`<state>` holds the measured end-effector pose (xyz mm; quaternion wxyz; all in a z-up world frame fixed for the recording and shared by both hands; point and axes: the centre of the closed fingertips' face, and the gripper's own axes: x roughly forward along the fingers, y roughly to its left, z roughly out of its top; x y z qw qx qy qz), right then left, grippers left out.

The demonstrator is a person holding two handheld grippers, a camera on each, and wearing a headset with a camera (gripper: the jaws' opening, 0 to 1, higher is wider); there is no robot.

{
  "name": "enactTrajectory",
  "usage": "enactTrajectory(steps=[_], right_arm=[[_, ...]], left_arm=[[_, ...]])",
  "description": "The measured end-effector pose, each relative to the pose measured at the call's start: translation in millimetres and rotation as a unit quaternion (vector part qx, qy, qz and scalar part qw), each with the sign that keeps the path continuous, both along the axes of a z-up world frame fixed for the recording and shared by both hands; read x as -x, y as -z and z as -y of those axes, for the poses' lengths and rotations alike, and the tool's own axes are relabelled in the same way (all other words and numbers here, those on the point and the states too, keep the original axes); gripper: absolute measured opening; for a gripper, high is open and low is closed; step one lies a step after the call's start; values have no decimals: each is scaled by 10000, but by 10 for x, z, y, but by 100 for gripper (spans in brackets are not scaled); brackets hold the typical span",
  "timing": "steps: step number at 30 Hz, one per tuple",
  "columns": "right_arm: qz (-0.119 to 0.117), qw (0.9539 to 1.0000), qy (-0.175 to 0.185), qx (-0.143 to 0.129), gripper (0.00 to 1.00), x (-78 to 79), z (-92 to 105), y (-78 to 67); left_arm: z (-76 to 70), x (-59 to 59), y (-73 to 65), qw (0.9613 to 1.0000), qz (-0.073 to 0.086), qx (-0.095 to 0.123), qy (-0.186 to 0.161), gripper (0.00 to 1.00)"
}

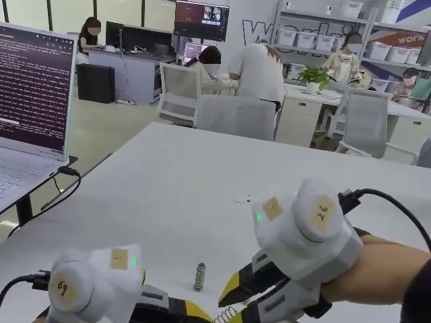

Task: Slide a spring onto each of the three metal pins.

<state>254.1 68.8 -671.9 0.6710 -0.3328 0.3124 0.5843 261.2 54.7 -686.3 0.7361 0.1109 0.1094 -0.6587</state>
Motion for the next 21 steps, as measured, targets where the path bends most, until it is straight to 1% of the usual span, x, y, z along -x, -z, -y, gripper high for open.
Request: enactTrajectory(steps=[1,3,7,8,10,11,13,15,18,19,20,21], right_arm=[[21,10000,-25,-9,16,-2,2,-4],[-37,10000,-42,23,15,17,16,3],[-60,10000,-63,36,15,26,29,15],[-78,9999,-65,20,15,31,26,16],[-135,9999,-66,-23,14,43,12,19],[-121,9999,-67,-31,14,39,8,20],[-139,9999,-80,-29,12,43,0,27],[-109,9999,-98,-18,9,37,-1,25],[-127,9999,-101,1,9,39,3,18],[-166,9998,-75,31,8,39,6,16],[-172,9998,-64,57,8,37,8,16],[-202,9997,-36,90,8,35,7,18]], left_arm=[[7,11,-14,10000,-22,39,26,1],[14,26,-30,9999,-33,81,61,1],[28,33,-70,9998,-88,189,78,1],[26,27,-66,9998,-72,176,75,1],[34,39,-75,9997,-88,203,90,1],[35,45,-69,9998,-68,179,105,1],[40,51,-76,9997,-94,209,114,1],[40,52,-76,9997,-92,205,117,1],[41,48,-81,9997,-93,222,98,1],[46,50,-84,9997,-88,226,95,2],[52,54,-84,9997,-72,219,97,2],[61,57,-81,9998,-8,194,104,2]])
